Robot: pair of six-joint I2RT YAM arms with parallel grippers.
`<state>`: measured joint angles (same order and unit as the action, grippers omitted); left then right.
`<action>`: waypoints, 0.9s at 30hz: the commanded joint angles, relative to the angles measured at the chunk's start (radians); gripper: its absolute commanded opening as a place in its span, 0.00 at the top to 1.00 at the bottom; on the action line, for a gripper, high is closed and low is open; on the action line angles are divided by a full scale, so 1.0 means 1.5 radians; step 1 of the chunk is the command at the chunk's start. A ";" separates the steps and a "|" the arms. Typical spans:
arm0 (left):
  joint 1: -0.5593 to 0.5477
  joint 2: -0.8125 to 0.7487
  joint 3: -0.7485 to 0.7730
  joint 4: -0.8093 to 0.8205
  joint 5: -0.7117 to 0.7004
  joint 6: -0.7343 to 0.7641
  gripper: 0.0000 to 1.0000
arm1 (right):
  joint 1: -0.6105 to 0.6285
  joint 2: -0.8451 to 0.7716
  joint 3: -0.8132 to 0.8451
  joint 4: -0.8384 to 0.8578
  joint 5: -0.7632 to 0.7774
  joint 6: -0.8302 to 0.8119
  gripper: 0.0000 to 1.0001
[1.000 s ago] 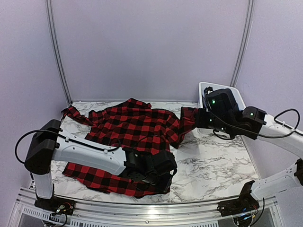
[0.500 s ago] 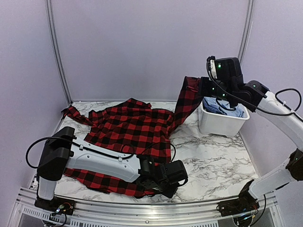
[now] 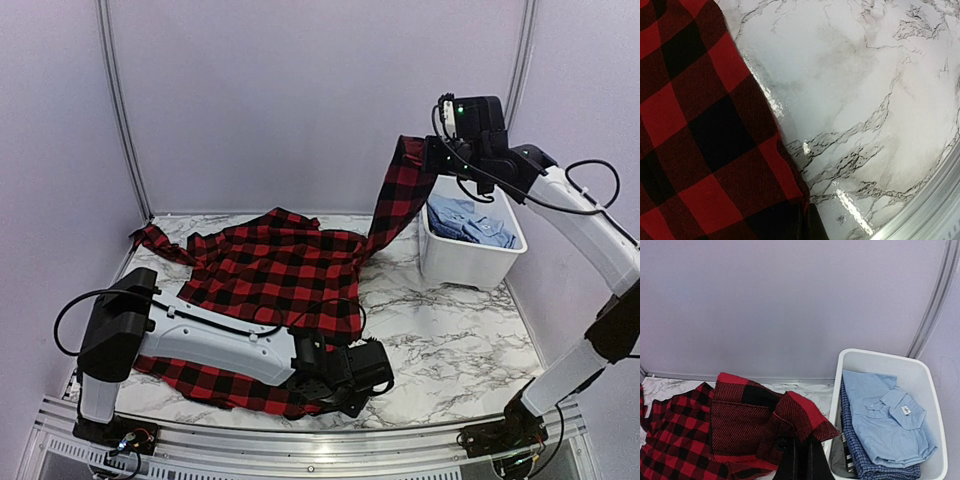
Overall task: Fold and stack the long sleeve shirts
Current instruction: Pick up the shirt from the center of the board, then fold the corner of the shirt at the center of the board.
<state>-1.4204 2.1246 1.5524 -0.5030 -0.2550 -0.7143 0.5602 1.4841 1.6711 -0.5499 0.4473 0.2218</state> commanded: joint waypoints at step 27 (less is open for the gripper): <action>0.003 -0.288 -0.202 0.088 0.028 -0.008 1.00 | -0.130 0.085 0.041 0.246 -0.157 -0.216 1.00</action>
<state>-1.4223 1.7473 1.2842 -0.3851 -0.2165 -0.6964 0.3386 1.6470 1.8019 -0.2535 0.4160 -0.0906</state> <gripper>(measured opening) 0.010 0.004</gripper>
